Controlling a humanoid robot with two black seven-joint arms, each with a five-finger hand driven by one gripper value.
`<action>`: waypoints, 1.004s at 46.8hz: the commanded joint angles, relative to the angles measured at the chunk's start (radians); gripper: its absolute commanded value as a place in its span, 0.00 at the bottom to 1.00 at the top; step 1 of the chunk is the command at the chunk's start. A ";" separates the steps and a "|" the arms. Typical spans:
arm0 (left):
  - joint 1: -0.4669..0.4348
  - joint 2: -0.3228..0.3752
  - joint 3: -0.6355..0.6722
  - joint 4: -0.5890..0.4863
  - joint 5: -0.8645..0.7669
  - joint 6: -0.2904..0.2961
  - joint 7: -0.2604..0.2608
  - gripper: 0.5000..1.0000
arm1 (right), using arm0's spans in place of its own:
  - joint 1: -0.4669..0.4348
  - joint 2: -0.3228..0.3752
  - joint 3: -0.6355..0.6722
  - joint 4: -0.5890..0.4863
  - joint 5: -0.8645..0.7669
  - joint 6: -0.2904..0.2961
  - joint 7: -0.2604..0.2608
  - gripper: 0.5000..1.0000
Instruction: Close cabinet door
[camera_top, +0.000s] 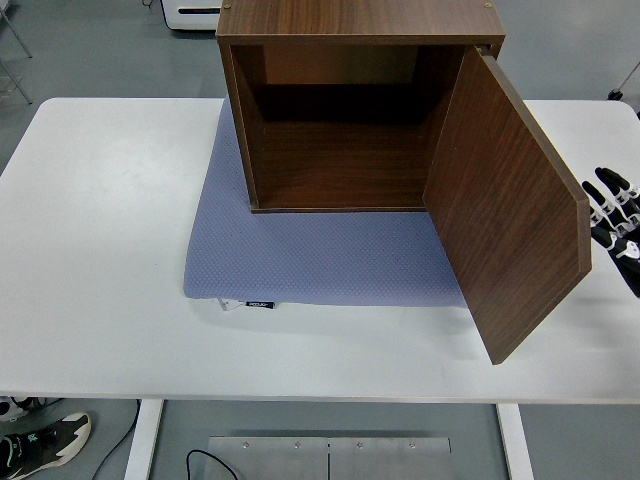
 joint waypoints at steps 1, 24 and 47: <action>0.000 0.000 0.000 0.000 0.000 0.000 0.000 1.00 | -0.004 0.001 0.000 0.000 0.000 0.000 0.000 1.00; 0.000 0.000 0.000 0.000 0.000 0.000 0.000 1.00 | -0.073 -0.043 -0.006 0.006 -0.046 0.112 0.000 1.00; 0.000 0.000 0.000 0.000 0.000 0.000 0.000 1.00 | -0.116 -0.048 -0.006 0.013 -0.124 0.145 0.000 1.00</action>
